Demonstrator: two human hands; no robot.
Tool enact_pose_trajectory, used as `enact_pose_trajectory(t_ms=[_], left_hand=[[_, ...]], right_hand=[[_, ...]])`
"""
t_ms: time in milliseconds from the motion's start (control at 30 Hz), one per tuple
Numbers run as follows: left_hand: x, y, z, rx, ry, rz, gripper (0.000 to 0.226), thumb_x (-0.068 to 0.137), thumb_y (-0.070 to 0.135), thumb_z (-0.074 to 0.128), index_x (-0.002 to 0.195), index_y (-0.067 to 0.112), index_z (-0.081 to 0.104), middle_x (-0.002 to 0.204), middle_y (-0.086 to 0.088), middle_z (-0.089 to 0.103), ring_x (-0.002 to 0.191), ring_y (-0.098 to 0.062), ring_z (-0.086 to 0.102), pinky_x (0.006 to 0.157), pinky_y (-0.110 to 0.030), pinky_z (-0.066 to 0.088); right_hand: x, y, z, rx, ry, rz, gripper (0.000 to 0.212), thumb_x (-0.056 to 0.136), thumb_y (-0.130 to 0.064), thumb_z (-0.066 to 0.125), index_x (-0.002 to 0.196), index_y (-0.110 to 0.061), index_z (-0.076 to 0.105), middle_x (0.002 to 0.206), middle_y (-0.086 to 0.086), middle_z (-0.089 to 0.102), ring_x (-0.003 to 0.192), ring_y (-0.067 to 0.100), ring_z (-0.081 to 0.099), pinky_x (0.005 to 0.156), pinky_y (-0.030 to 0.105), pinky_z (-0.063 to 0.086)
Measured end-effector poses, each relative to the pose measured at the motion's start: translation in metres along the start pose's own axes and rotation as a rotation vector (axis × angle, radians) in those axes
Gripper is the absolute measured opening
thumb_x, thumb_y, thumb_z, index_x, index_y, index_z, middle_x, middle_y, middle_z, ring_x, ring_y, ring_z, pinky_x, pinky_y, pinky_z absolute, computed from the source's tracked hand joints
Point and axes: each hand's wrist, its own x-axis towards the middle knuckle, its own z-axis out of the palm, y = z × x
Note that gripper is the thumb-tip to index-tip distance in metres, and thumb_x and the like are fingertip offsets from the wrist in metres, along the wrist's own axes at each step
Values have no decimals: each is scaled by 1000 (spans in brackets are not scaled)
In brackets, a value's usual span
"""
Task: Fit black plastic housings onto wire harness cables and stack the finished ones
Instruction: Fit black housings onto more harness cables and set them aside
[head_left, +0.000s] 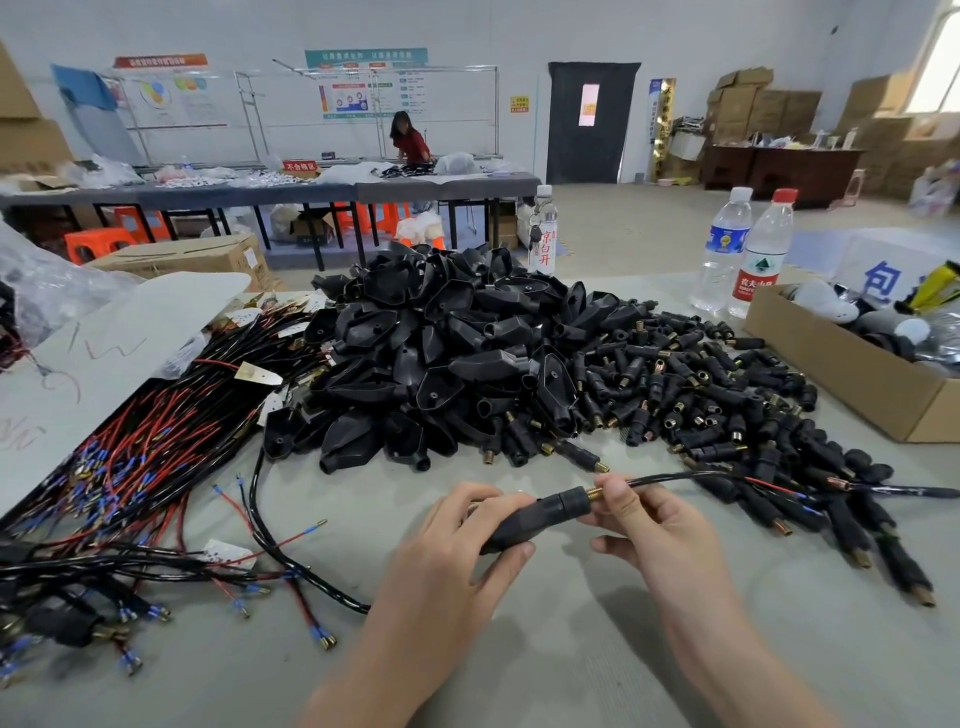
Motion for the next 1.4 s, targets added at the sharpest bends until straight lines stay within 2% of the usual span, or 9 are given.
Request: enact_pose_trajectory(t_ms=[333,400,533,733,900,1067,1200,1333,1400], left_hand=[[-2,2,-5,-52,19,-46,39,91,53,53,129,44,49,119,22,50,103,-4,57,78,-29,53],[-3,4,-9,-137,40,-95,41,90,52,57,130,46,47,120,23,50,107,-4,57,83,-20,49],[-3,18,-16,-683,231,-481,57,90,33,71,133,50,38,113,28,60,95,-3,66,80,-13,50],[-23,17,-48,-1396,436,-854,38,82,39,71,102,6,70,94,-8,75,82,-23,72,62,-30,55],[-47,-13,-105,-1201,569,-919,28,97,28,62,87,5,73,94,-23,74,83,-28,71,75,-39,54],[-74,-54,-185,-1007,715,-899,36,101,32,56,83,7,73,85,-18,75,76,-30,72,67,-37,55],[-71,-95,-260,-856,935,-901,28,101,22,57,77,7,58,57,-1,62,46,-7,60,46,-21,52],[-68,-140,-309,-670,1058,-1049,20,97,22,58,91,4,53,98,-17,64,84,-25,68,84,-38,60],[-71,-147,-304,-541,1060,-1194,43,92,31,56,114,-7,52,119,-25,61,102,-35,64,96,-51,52]], right_hand=[[-3,0,2,-22,-6,-40,42,76,-45,67,95,-8,69,85,6,78,80,19,76,56,20,56],[-4,-1,4,-20,-7,-39,41,78,-43,66,96,-7,69,86,6,78,81,20,76,56,20,56],[-8,-4,20,-9,-10,-1,38,80,-40,64,94,-5,68,85,4,78,84,19,76,56,19,56],[-43,-6,96,-58,-144,35,35,87,-41,67,96,-7,72,86,3,78,82,15,76,59,19,56],[-98,6,193,-67,-332,66,33,88,-45,67,81,-13,74,73,-1,74,63,11,65,56,26,48],[-137,7,277,-17,-530,40,22,101,-23,56,93,-15,75,88,1,77,78,12,68,71,29,52],[-155,7,315,-166,-697,10,26,100,-20,57,125,-24,64,114,-8,69,103,5,64,99,31,50],[-158,6,310,-398,-892,-129,32,100,-20,55,129,-31,60,119,-12,67,110,0,59,101,21,44],[-154,6,298,-391,-894,-168,31,100,-14,54,128,-24,62,119,-14,67,109,-4,59,97,15,44]])
